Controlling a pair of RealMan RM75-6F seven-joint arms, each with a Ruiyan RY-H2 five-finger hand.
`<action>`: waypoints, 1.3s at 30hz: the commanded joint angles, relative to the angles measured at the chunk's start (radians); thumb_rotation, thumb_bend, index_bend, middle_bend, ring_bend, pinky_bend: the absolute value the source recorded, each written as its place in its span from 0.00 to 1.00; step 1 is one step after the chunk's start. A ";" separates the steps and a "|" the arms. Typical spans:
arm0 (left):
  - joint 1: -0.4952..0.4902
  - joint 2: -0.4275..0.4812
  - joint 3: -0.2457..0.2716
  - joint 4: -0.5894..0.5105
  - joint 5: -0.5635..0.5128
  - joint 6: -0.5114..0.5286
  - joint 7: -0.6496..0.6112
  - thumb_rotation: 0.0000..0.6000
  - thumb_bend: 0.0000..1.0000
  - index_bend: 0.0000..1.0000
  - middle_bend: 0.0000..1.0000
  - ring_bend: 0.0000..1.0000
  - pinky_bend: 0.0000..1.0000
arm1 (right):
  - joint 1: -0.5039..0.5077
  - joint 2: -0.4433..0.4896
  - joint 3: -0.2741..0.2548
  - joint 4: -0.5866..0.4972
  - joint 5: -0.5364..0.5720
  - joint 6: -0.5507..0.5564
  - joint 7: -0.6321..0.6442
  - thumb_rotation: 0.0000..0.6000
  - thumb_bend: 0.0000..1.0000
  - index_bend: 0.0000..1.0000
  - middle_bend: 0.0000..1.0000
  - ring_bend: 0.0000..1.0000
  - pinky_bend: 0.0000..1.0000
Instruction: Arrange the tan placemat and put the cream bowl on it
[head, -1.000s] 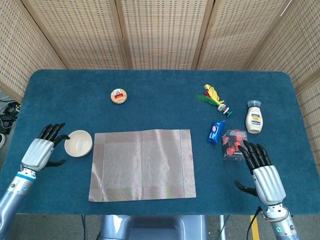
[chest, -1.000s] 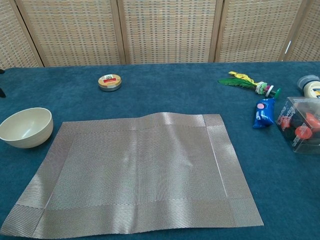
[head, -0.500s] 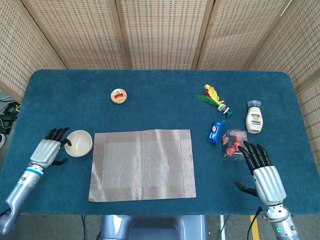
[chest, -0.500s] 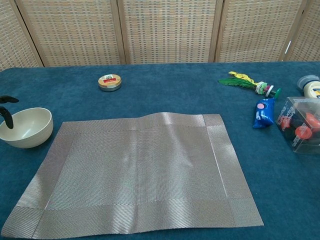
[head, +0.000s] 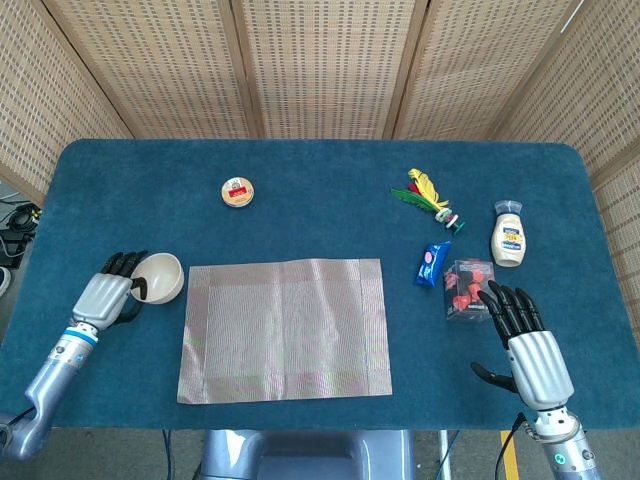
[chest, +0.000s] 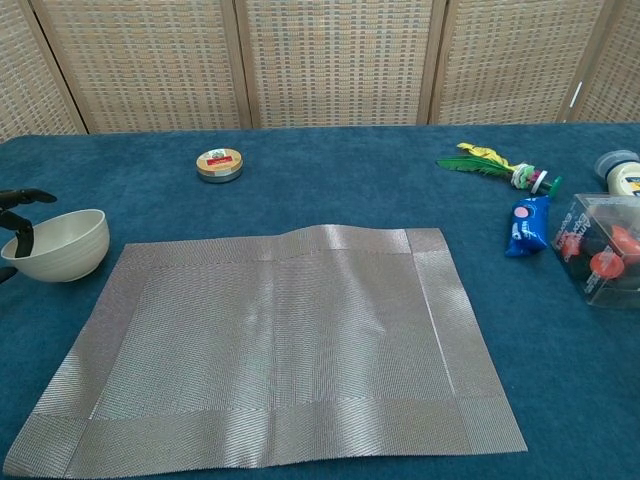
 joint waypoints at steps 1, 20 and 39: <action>0.003 0.024 -0.007 -0.045 0.035 0.055 -0.017 1.00 0.52 0.63 0.00 0.00 0.00 | 0.000 0.001 0.000 0.000 0.000 0.001 0.001 1.00 0.00 0.00 0.00 0.00 0.00; -0.179 0.054 -0.054 -0.521 0.234 0.009 0.277 1.00 0.57 0.68 0.00 0.00 0.00 | -0.002 0.014 0.005 -0.002 0.006 0.003 0.025 1.00 0.00 0.00 0.00 0.00 0.00; -0.241 -0.166 -0.076 -0.394 0.088 -0.154 0.471 1.00 0.57 0.67 0.00 0.00 0.00 | 0.001 0.028 0.019 -0.001 0.031 -0.002 0.058 1.00 0.00 0.00 0.00 0.00 0.00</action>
